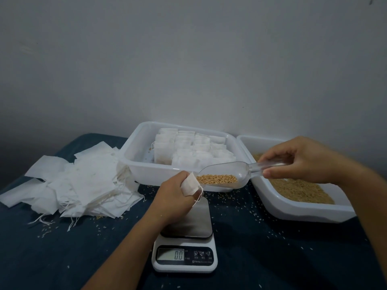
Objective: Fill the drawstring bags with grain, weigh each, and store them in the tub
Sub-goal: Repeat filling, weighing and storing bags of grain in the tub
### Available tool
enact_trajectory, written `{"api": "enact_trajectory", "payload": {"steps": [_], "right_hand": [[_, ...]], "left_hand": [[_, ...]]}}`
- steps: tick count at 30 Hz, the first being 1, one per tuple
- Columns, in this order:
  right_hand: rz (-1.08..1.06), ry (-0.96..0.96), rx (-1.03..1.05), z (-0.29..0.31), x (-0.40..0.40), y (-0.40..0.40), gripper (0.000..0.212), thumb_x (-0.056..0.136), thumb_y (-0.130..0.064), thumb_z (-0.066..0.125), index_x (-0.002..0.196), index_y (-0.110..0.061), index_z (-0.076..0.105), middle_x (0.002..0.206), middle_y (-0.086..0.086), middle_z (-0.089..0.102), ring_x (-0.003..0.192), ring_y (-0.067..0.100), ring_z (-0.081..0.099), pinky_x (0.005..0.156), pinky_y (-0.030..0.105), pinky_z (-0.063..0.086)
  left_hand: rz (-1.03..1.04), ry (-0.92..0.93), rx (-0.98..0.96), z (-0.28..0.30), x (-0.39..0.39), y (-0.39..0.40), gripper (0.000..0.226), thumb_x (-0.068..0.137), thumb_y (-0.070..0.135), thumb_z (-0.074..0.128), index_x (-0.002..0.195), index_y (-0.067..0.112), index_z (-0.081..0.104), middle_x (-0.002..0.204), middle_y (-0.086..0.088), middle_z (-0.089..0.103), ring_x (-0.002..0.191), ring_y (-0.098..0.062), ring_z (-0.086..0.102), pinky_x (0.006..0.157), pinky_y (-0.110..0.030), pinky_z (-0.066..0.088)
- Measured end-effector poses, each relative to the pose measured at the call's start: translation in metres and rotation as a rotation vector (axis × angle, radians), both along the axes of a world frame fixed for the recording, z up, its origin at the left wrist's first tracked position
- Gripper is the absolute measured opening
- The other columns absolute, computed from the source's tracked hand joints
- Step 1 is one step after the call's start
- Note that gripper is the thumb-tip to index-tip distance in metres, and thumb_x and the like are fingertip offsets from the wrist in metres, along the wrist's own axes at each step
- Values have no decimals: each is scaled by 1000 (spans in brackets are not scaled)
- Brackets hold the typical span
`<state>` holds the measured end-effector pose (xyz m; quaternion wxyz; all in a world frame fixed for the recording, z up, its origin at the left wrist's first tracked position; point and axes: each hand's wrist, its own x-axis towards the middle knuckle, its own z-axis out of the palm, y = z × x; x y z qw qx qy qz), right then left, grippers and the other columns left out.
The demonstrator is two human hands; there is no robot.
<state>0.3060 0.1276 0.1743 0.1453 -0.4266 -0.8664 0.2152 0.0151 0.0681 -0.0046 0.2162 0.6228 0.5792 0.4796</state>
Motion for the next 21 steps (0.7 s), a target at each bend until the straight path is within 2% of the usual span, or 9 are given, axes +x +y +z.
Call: {"api": "enact_trajectory", "payload": {"steps": [5, 8, 9, 13, 15, 17, 19, 21], "right_hand": [[-14, 139, -97, -19, 7, 5, 27, 71, -47, 88, 97, -40, 83, 79, -4, 78, 60, 5, 62, 58, 16, 48], [-31, 178, -138, -33, 11, 7, 38, 73, -54, 91, 105, -36, 83, 77, 2, 73, 64, 8, 58, 59, 21, 49], [-44, 208, -153, -38, 11, 7, 44, 69, -58, 92, 106, -34, 83, 78, 3, 73, 65, 9, 58, 59, 20, 49], [-86, 287, -183, -57, 11, 10, 52, 61, -63, 88, 105, -35, 82, 90, 5, 79, 70, 15, 62, 61, 25, 50], [-109, 328, -188, -65, 12, 10, 52, 62, -62, 87, 106, -35, 82, 93, 4, 80, 68, 17, 59, 60, 25, 48], [-142, 409, -202, -71, 14, 12, 54, 62, -61, 88, 108, -33, 81, 94, 4, 79, 63, 14, 54, 56, 22, 47], [-194, 498, -174, -75, 17, 15, 53, 65, -59, 89, 110, -32, 81, 96, 7, 79, 62, 12, 54, 57, 20, 48], [-299, 587, -112, -78, 23, 21, 45, 72, -56, 89, 110, -35, 81, 91, 9, 77, 60, 11, 56, 57, 23, 50]], "left_hand": [[28, -49, 5, -1, 0, 2, 28, 88, 39, 79, 78, 49, 54, 79, 12, 64, 72, -7, 61, 57, -13, 42], [33, -79, -4, -1, 1, 2, 26, 88, 38, 77, 78, 46, 55, 80, 15, 65, 77, -12, 66, 62, -27, 53], [36, -90, -13, -1, 0, 2, 25, 87, 38, 77, 78, 46, 56, 81, 16, 66, 78, -13, 67, 63, -27, 54], [39, -114, -42, 1, 0, 2, 23, 86, 40, 79, 81, 46, 57, 86, 22, 65, 75, -3, 62, 58, -13, 47], [39, -154, -48, 1, -1, 2, 21, 86, 41, 80, 83, 38, 60, 82, 18, 66, 69, 1, 59, 56, -11, 44], [32, -209, -54, 1, -1, 3, 20, 86, 38, 82, 87, 30, 64, 83, 10, 69, 69, -5, 61, 57, -14, 46], [14, -281, -63, 2, -1, 3, 17, 87, 32, 82, 93, 26, 68, 89, 1, 72, 78, -15, 66, 63, -17, 50], [0, -370, -82, 4, 0, 2, 17, 87, 28, 83, 97, 23, 71, 92, -3, 74, 79, -15, 68, 65, -17, 51]]}}
